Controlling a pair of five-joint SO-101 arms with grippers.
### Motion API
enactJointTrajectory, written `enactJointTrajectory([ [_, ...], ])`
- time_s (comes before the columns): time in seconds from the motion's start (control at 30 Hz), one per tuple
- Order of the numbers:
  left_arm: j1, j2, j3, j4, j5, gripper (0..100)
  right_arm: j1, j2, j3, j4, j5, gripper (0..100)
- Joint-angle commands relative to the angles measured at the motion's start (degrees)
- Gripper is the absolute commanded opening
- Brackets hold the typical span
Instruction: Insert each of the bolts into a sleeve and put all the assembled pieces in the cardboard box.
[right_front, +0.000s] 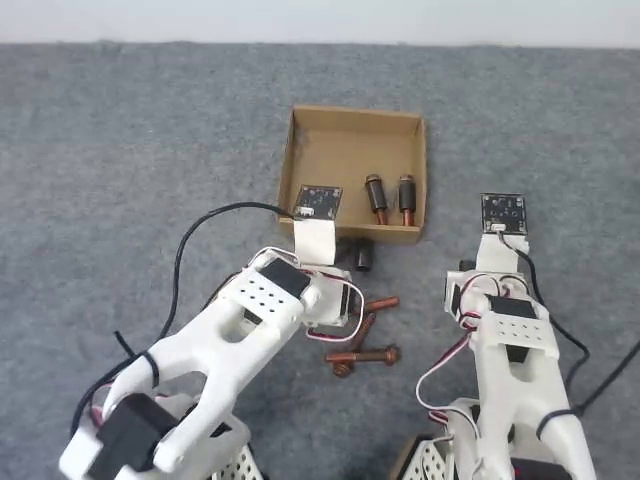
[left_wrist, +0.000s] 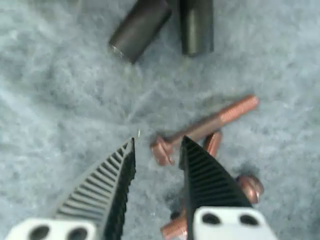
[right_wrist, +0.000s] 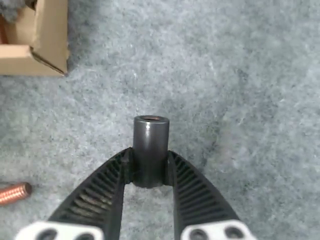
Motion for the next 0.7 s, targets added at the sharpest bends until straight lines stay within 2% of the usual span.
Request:
enactJointTrajectory([
  [0.0, -0.3, 3.4, -0.3, -3.5, 0.6, 11, 0.8, -2.5, -0.4, -1.0, 1.0, 0.6],
  [0.1, -0.3, 9.0, -2.0, -4.1, 0.6, 10, 0.9, -2.5, -0.4, -1.0, 1.0, 0.6],
  [0.3, -0.3, 14.4, -7.9, 1.7, 0.6, 10, 0.9, -2.5, -0.4, -1.0, 1.0, 0.6],
  [0.47, -0.3, 12.1, -7.8, 1.9, 0.4, 6, 0.9, -2.5, -0.4, -1.0, 1.0, 0.6],
  [0.67, 0.7, 1.9, -3.1, 1.7, 0.2, 3, 0.7, -2.5, -0.4, -1.0, 1.0, 0.6],
])
